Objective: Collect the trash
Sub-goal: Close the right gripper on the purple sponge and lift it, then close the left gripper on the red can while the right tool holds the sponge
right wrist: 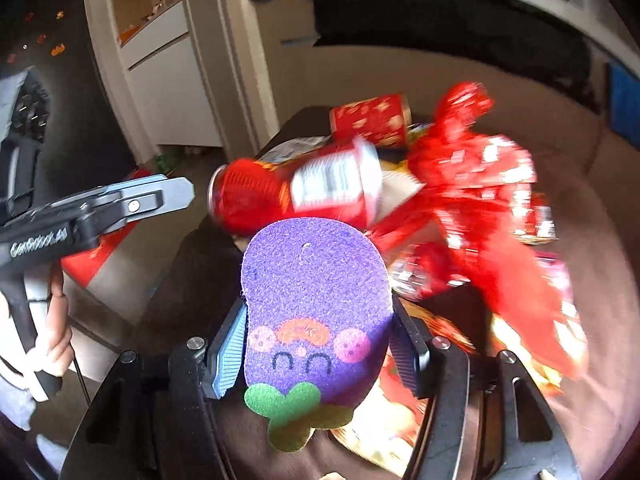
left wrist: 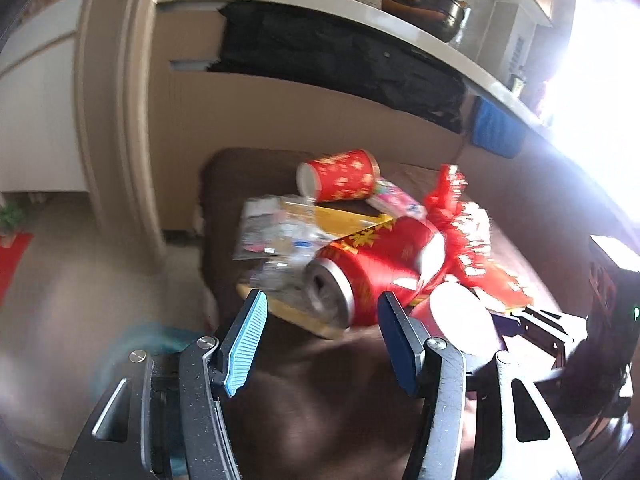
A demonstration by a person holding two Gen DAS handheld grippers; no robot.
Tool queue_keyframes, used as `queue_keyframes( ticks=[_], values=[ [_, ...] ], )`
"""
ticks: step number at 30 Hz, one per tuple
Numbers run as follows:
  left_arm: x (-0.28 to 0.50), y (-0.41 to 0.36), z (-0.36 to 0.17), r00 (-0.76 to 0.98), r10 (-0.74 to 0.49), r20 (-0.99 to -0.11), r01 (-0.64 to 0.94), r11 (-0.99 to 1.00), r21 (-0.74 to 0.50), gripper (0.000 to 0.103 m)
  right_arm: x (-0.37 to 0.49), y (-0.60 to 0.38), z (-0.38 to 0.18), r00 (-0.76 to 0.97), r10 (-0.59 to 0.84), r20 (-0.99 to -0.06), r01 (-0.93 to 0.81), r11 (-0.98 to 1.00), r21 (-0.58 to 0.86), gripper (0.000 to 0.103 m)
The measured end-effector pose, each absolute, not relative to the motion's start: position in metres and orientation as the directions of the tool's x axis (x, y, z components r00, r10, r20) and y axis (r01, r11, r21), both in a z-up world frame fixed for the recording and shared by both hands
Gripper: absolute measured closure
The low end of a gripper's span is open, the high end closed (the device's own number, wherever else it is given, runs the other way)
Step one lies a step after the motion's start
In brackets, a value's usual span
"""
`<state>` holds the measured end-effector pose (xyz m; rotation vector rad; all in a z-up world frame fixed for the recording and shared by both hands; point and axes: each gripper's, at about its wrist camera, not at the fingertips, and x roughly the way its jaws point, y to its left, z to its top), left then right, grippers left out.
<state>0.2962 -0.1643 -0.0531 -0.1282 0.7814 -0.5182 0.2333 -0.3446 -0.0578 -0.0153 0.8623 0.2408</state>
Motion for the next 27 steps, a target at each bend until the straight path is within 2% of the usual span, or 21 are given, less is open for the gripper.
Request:
queue_keyframes(
  ticks=[3,6,13,18,22,27],
  values=[
    [0.302,-0.176,-0.055,0.565,-0.509,-0.649,0.404,0.857,-0.321,0.045,0.219,-0.353,-0.051,0.651,0.154,-0.743,-0.176,0.983,0.049,0.044],
    [0.303,-0.195,-0.053,0.563,-0.494,-0.663,0.434,0.859,-0.271,0.045,0.204,-0.36,-0.049,0.67,0.106,-0.735,-0.138,0.99,0.017,0.044],
    [0.322,-0.227,-0.045,0.463,-0.535,-0.706,0.575,0.788,-0.22,0.045,0.191,-0.378,-0.053,0.677,0.1,-0.729,-0.091,0.994,0.052,0.044],
    [0.343,-0.234,-0.052,0.409,-0.518,-0.751,0.631,0.755,-0.178,0.045,0.181,-0.393,-0.057,0.665,0.12,-0.737,-0.06,0.992,0.107,0.044],
    [0.365,-0.225,-0.062,0.295,-0.554,-0.779,0.65,0.713,-0.261,0.045,0.174,-0.398,-0.054,0.675,0.116,-0.729,-0.047,0.992,0.115,0.044],
    [0.368,-0.205,-0.074,0.201,-0.609,-0.767,0.612,0.69,-0.387,0.045,0.176,-0.394,-0.054,0.681,0.109,-0.724,-0.049,0.993,0.103,0.044]
  ],
)
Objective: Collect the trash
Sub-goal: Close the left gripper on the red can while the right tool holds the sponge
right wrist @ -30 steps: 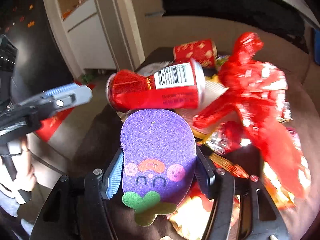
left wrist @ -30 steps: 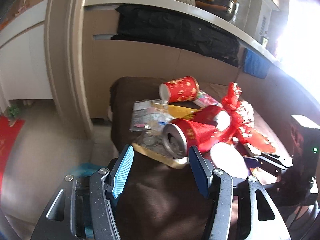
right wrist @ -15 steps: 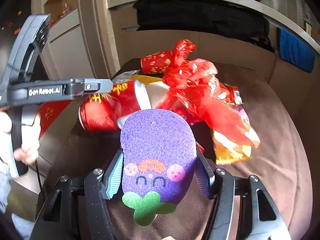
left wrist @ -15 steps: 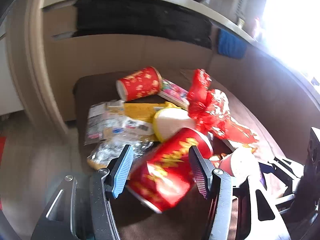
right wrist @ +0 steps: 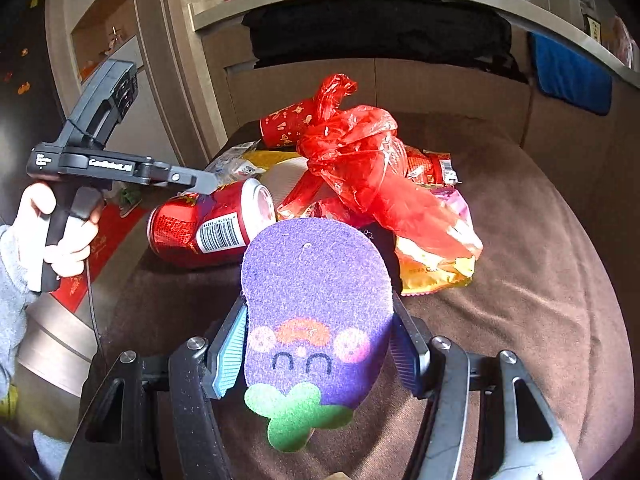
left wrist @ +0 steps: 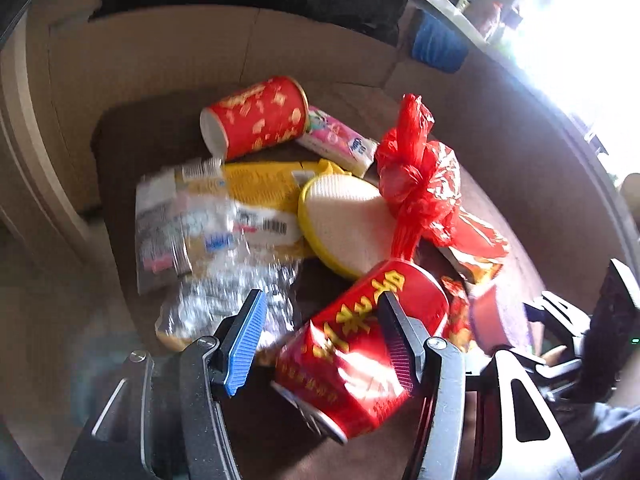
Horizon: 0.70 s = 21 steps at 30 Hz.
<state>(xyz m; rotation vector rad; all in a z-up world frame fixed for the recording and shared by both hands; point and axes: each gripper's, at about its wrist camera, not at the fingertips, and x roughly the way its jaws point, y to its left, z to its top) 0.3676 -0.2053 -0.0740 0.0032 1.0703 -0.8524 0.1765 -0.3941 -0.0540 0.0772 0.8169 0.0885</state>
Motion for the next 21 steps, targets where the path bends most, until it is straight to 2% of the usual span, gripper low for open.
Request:
queue_keyframes(
  ticks=[7,21],
  values=[
    [0.338,-0.197,-0.081,0.179,-0.604,-0.777,0.616,0.684,-0.39,0.045,0.185,-0.379,-0.059,0.665,0.119,-0.737,-0.082,0.993,0.087,0.044],
    [0.291,-0.215,-0.069,0.343,-0.471,-0.813,0.668,0.731,-0.141,0.044,0.184,-0.38,-0.051,0.674,0.109,-0.73,-0.079,0.994,0.076,0.044]
  ],
)
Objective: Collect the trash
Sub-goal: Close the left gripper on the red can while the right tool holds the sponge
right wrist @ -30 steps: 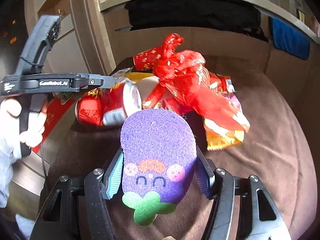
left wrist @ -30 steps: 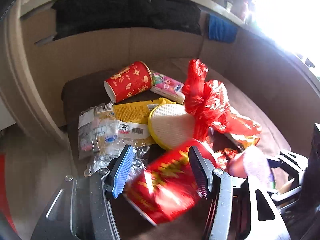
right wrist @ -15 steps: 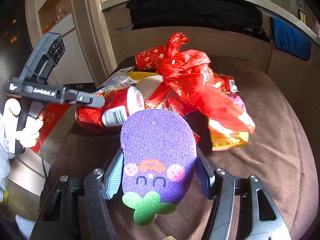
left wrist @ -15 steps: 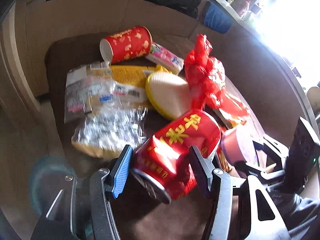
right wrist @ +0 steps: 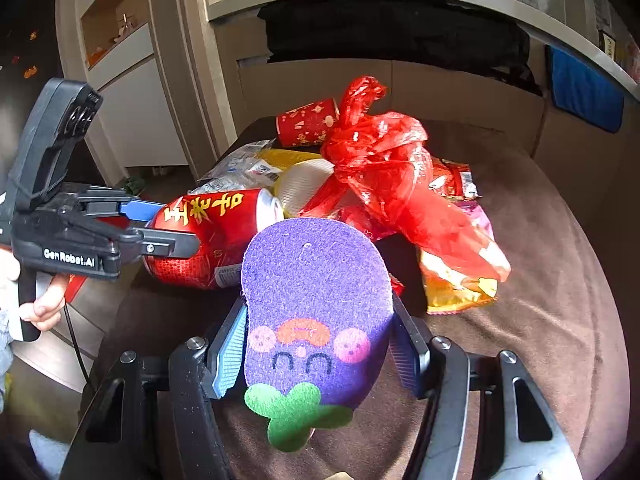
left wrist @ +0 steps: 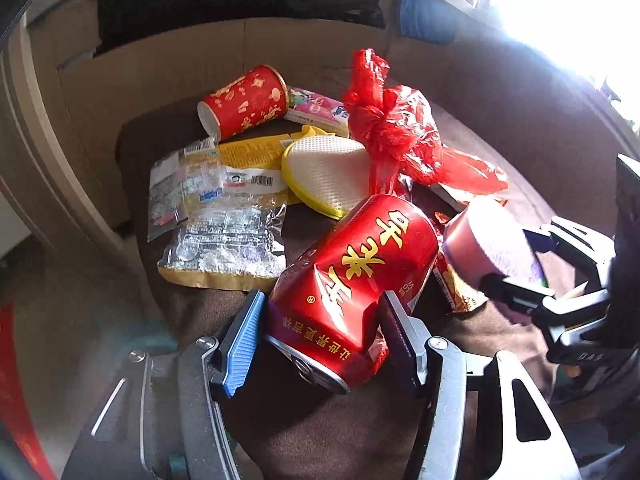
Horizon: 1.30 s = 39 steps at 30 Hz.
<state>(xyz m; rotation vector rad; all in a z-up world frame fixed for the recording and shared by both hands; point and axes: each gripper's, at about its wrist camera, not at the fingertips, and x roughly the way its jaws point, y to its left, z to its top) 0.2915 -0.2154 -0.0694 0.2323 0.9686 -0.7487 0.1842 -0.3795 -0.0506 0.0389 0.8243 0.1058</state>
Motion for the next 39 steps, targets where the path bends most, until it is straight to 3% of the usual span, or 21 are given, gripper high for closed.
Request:
queue_keyframes(
  ticks=[7,18,39],
  values=[
    [0.281,-0.225,-0.066,0.393,-0.412,-0.822,0.668,0.743,-0.053,0.041,0.175,-0.393,-0.051,0.68,0.107,-0.725,-0.052,0.994,0.098,0.044],
    [0.255,-0.27,-0.066,0.529,-0.222,-0.819,0.678,0.692,0.25,0.034,0.175,-0.42,-0.053,0.671,0.056,-0.74,0.011,0.996,0.086,0.044],
    [0.289,-0.312,-0.062,0.51,-0.099,-0.854,0.679,0.656,0.33,0.032,0.166,-0.442,-0.053,0.67,0.045,-0.741,0.068,0.99,0.121,0.044]
  ],
)
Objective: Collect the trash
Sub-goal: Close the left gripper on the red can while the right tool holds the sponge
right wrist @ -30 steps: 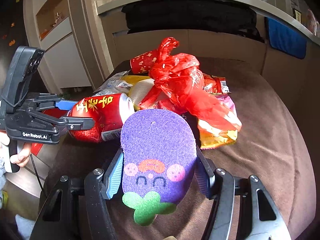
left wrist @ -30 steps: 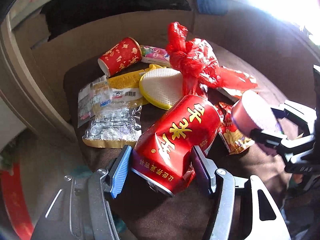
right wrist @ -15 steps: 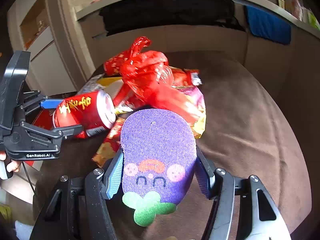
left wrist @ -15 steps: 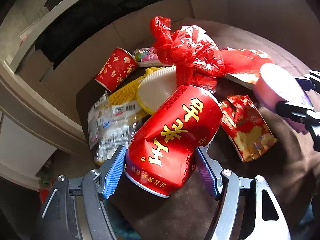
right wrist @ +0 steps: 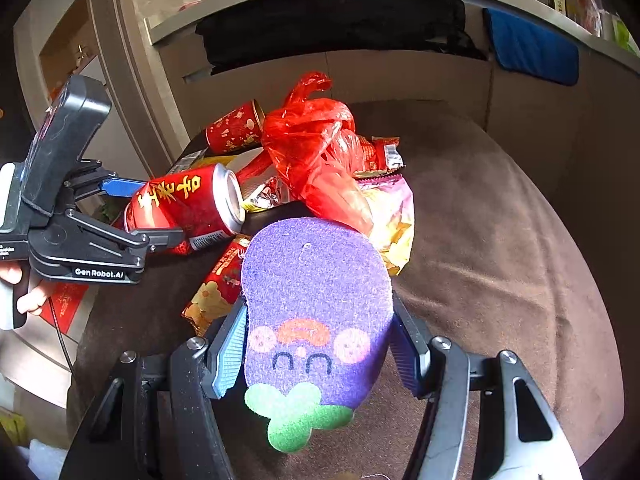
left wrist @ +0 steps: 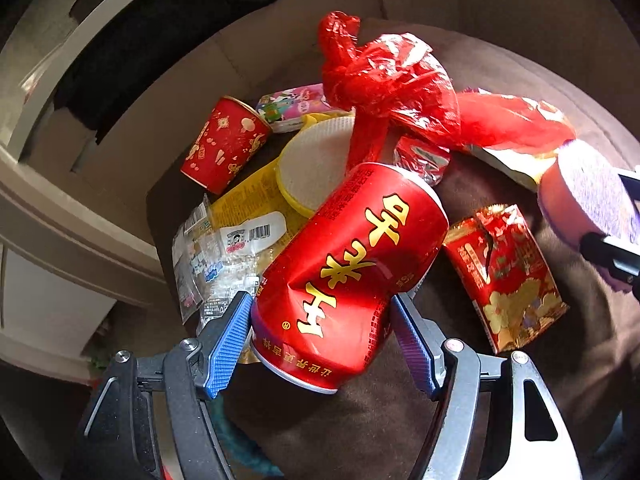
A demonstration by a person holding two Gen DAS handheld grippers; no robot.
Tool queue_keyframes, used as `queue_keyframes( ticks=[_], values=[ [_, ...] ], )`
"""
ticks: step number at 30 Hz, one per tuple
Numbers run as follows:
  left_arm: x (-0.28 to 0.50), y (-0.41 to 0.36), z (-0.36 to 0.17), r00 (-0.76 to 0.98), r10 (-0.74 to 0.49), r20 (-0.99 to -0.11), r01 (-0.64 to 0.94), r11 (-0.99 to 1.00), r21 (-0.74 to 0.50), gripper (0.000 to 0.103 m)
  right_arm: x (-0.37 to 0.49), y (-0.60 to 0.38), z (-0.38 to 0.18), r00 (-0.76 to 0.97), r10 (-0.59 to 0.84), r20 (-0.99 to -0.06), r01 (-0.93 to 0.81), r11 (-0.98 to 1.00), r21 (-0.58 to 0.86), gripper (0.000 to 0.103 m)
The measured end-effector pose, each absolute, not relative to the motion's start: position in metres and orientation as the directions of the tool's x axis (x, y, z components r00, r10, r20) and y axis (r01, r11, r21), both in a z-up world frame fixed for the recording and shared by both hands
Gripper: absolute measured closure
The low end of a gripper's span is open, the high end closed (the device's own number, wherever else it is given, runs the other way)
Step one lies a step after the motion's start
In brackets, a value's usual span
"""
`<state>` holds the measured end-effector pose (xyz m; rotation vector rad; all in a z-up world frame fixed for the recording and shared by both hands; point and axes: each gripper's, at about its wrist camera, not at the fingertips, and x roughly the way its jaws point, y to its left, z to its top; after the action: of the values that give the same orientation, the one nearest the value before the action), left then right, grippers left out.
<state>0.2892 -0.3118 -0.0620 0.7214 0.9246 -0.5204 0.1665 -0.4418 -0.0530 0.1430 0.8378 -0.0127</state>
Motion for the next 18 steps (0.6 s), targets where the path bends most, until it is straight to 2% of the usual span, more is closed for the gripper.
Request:
queue_keyframes(
  ticks=[7,18],
  values=[
    [0.291,-0.318,-0.064,0.521,-0.077,-0.85,0.681,0.638,0.36,0.03,0.167,-0.441,-0.053,0.666,0.047,-0.745,0.063,0.991,0.119,0.044],
    [0.318,-0.318,-0.065,0.499,-0.078,-0.863,0.642,0.702,0.308,0.029,0.17,-0.441,-0.056,0.659,0.05,-0.75,0.07,0.989,0.127,0.044]
  ],
)
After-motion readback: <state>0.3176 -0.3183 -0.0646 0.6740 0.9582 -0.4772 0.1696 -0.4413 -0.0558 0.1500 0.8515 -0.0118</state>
